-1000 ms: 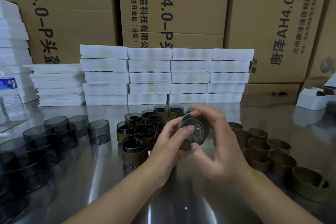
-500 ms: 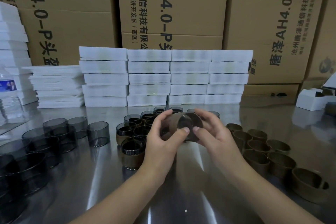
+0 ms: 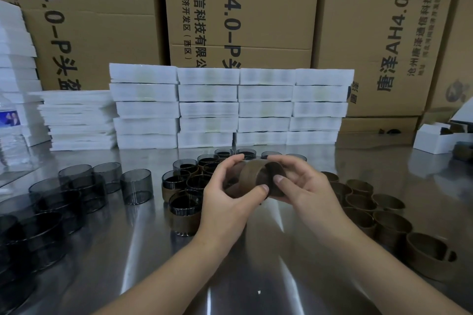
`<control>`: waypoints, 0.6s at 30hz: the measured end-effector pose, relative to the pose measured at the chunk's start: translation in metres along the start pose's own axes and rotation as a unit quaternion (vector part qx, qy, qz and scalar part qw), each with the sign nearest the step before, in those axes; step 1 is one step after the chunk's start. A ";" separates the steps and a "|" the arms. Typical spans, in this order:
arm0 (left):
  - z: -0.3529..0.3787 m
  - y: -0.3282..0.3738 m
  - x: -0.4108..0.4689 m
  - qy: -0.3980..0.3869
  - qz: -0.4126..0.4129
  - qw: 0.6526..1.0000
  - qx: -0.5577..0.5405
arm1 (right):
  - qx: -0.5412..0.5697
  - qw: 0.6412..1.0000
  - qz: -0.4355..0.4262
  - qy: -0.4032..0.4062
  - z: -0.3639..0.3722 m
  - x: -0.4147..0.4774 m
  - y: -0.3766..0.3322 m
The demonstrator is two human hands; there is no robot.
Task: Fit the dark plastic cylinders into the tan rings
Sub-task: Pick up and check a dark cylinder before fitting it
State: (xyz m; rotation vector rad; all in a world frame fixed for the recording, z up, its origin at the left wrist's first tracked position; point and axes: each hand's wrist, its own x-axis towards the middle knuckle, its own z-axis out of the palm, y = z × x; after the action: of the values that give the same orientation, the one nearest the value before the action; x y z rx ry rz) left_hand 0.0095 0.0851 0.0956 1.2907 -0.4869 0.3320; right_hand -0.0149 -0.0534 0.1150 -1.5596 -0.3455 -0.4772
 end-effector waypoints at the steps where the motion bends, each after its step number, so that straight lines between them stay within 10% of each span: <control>1: 0.000 0.000 0.000 0.001 -0.006 1.000 -0.004 | 0.004 1.000 -0.003 0.000 -0.001 0.000 0.000; 18: 0.006 0.016 -0.001 -0.090 -0.168 0.974 -0.124 | 0.131 0.974 0.179 -0.037 0.006 0.002 0.009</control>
State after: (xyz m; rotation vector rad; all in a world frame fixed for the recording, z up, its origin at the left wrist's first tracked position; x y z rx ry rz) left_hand -0.0005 0.0836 0.1092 1.1379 -0.4373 -0.1271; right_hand -0.0080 -0.0482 0.1083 -1.3461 -0.1696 -0.0878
